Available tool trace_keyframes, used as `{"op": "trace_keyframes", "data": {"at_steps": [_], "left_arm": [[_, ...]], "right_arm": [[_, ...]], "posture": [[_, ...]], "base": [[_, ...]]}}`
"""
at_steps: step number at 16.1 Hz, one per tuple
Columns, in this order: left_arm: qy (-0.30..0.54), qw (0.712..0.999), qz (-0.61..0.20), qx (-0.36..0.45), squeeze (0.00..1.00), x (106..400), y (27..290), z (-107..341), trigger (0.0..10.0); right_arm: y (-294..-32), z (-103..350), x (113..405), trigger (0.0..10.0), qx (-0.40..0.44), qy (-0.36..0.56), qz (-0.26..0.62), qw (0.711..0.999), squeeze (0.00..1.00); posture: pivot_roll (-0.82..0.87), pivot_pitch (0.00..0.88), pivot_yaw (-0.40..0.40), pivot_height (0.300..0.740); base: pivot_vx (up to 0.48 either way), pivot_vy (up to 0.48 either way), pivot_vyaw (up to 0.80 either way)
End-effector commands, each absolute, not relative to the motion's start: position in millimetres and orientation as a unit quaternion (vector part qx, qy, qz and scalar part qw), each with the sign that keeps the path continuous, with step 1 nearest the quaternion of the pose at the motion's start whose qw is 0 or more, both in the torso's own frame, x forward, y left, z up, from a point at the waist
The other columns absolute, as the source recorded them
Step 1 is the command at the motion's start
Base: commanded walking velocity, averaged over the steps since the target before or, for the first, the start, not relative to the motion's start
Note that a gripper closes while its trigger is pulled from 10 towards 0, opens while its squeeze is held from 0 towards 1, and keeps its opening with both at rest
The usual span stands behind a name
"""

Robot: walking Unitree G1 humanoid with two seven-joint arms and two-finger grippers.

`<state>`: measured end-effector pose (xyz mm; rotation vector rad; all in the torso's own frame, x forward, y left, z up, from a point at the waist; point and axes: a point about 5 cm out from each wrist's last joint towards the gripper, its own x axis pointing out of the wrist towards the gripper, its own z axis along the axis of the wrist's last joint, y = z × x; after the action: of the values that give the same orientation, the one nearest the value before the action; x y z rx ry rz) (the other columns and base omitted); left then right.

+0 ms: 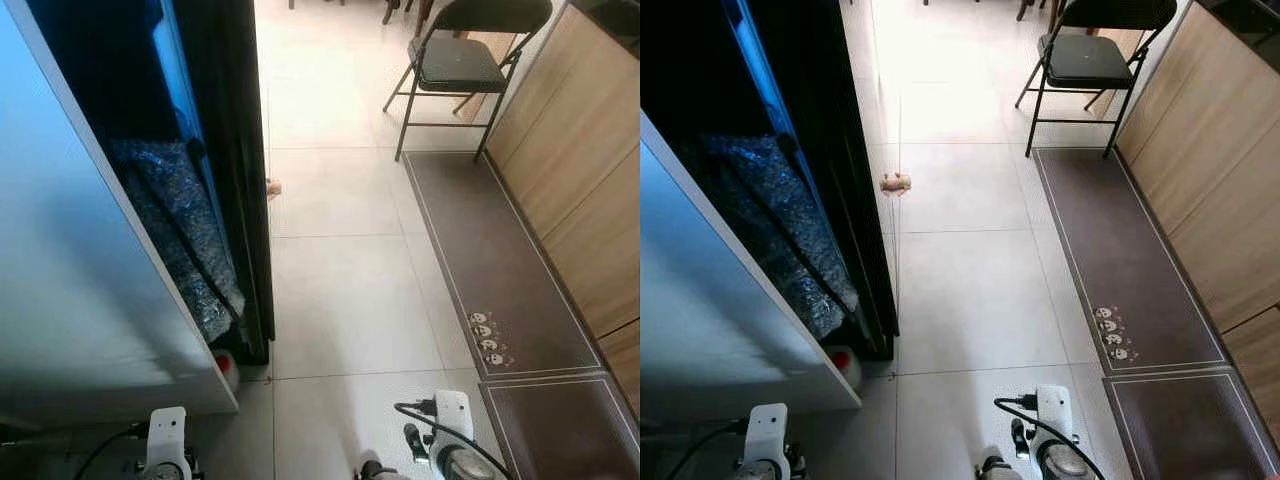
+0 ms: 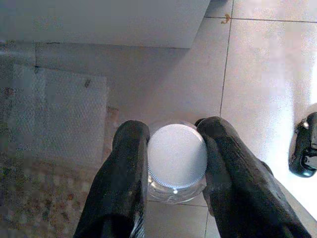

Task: Restocking fridge

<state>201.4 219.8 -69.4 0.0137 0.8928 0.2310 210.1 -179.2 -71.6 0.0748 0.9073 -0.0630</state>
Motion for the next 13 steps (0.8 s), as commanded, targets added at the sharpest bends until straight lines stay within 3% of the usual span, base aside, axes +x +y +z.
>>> {"op": "trace_keyframes", "data": {"at_steps": [1,8,13], "left_arm": [[0.448,0.887,0.11,0.011,0.0,192.1,219.4,-74.8,10.0],[0.452,0.885,0.11,0.008,0.0,190.9,218.3,-75.7,10.0],[0.451,0.887,0.103,0.015,0.0,191.3,217.4,-75.6,10.0]], "right_arm": [[-182.0,-75.3,203.2,10.0,0.036,0.45,-0.035,0.892,0.0],[-182.6,-75.1,203.5,10.0,0.035,0.45,-0.033,0.892,0.0],[-182.6,-75.3,203.2,10.0,0.034,0.451,-0.032,0.891,0.0]], "posture": [[-0.07,0.174,-0.028,0.74],[-0.07,0.173,-0.031,0.74],[-0.07,0.172,-0.031,0.74]], "base": [[0.0,0.326,0.0],[0.0,0.328,0.0],[0.0,0.0,0.0]]}}
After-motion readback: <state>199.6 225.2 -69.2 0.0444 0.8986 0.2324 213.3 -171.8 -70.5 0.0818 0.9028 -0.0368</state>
